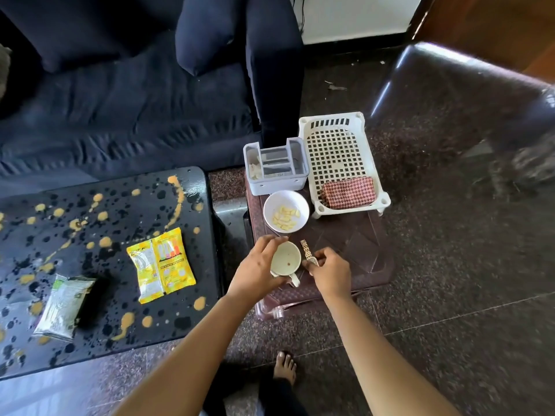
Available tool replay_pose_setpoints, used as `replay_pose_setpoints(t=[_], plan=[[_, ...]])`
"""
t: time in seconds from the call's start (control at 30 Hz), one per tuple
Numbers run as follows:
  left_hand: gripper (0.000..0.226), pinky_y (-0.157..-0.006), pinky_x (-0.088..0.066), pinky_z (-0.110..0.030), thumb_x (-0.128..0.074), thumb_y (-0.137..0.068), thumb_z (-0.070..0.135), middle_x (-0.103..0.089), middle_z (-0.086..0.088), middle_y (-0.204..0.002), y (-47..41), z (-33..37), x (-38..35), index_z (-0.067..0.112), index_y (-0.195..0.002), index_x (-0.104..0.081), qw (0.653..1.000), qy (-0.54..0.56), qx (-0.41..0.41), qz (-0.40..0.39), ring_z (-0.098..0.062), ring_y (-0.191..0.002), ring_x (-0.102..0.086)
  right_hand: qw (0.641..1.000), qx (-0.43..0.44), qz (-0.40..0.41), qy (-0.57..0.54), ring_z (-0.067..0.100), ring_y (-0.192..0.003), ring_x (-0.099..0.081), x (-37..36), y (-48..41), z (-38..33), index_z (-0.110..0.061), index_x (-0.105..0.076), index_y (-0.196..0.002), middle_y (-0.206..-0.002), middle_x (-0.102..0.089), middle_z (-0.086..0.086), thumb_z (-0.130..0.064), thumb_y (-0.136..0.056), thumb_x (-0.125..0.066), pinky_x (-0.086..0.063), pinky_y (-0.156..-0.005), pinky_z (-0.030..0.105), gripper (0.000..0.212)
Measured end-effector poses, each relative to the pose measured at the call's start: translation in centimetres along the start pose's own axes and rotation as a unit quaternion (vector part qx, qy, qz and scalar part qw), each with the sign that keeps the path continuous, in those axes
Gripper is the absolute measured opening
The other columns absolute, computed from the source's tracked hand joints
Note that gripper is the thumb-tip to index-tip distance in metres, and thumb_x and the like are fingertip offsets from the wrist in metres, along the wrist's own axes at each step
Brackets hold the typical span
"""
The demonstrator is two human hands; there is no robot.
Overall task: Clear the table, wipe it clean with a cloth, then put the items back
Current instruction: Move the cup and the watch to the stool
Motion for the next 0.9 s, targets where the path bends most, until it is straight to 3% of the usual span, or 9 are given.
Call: replay_pose_setpoints(t=[0.13,0.3,0.43,0.57,0.7,0.8,0.9], plan=[[0.087,-0.093,-0.046,-0.031,-0.079,-0.072,0.026,-0.037,0.001,-0.135,-0.3,-0.2,0.0,0.030,-0.146,-0.034,1.000,0.001,-0.002,-0.021,-0.017,-0.119,-0.045,1.000,-0.009,0.016,-0.003,0.025,-0.086,-0.064,0.2,-0.3,-0.2,-0.010,-0.063,-0.095,-0.088,-0.070,0.006,-0.029,-0.078,-0.076,-0.040,-0.065,0.028,0.027],[0.085,-0.092,-0.048,-0.033,-0.079,-0.072,0.025,-0.042,0.002,-0.134,0.0,0.0,0.2,0.026,-0.144,-0.035,1.000,0.004,0.007,-0.009,-0.015,-0.120,-0.046,1.000,-0.012,-0.003,0.021,0.027,-0.088,-0.064,0.0,-0.6,-0.5,-0.009,-0.065,-0.092,-0.088,-0.070,0.008,-0.030,-0.079,-0.075,-0.039,-0.064,0.027,0.027],[0.078,-0.086,-0.048,-0.030,-0.077,-0.073,0.024,-0.046,0.005,-0.133,0.5,0.2,0.1,0.021,-0.140,-0.038,0.999,0.013,0.028,0.013,-0.016,-0.119,-0.050,0.996,0.015,-0.013,0.089,0.026,-0.091,-0.064,0.1,-0.2,-0.5,-0.011,-0.069,-0.099,-0.097,-0.070,0.007,-0.034,-0.079,-0.074,-0.044,-0.070,0.030,0.031],[0.083,-0.092,-0.046,-0.033,-0.074,-0.076,0.022,-0.043,0.004,-0.141,0.7,0.2,-0.1,0.024,-0.146,-0.028,0.999,0.011,0.048,0.008,-0.018,-0.126,-0.046,0.995,0.011,-0.024,0.096,0.027,-0.096,-0.060,0.4,0.2,-0.4,-0.013,-0.066,-0.108,-0.103,-0.065,0.008,-0.033,-0.081,-0.073,-0.046,-0.077,0.033,0.034],[0.096,-0.099,-0.042,-0.033,-0.074,-0.077,0.019,-0.038,-0.002,-0.144,1.8,-0.4,0.6,0.024,-0.151,-0.013,0.996,0.015,0.086,-0.024,-0.021,-0.129,-0.042,0.996,0.023,0.065,0.049,0.027,-0.098,-0.058,3.1,1.4,-2.8,-0.016,-0.066,-0.111,-0.108,-0.062,0.008,-0.020,-0.090,-0.061,-0.046,-0.078,0.035,0.022],[0.084,-0.101,-0.041,-0.031,-0.071,-0.081,0.022,-0.042,-0.001,-0.142,3.4,-1.3,2.7,0.022,-0.150,-0.022,0.991,0.041,0.126,0.024,-0.019,-0.127,-0.045,0.986,0.093,0.137,-0.009,0.025,-0.094,-0.057,5.0,3.2,-7.3,-0.016,-0.067,-0.105,-0.103,-0.061,0.005,-0.014,-0.088,-0.061,-0.044,-0.073,0.033,0.018],[0.065,-0.100,-0.042,-0.030,-0.067,-0.084,0.019,-0.051,0.000,-0.134,5.3,-3.4,6.0,0.020,-0.143,-0.038,0.976,0.078,0.177,0.104,-0.017,-0.123,-0.050,0.979,0.173,0.102,-0.037,0.025,-0.086,-0.058,3.4,4.8,-12.5,-0.015,-0.067,-0.100,-0.096,-0.063,0.004,-0.012,-0.086,-0.061,-0.041,-0.068,0.030,0.016]])
Point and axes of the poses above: each hand's wrist, its own y-axis away from the middle knuckle, its own x-axis out of the back of the hand, z = x × y, the point moved 4 cm from there along -y, towards the middle knuckle
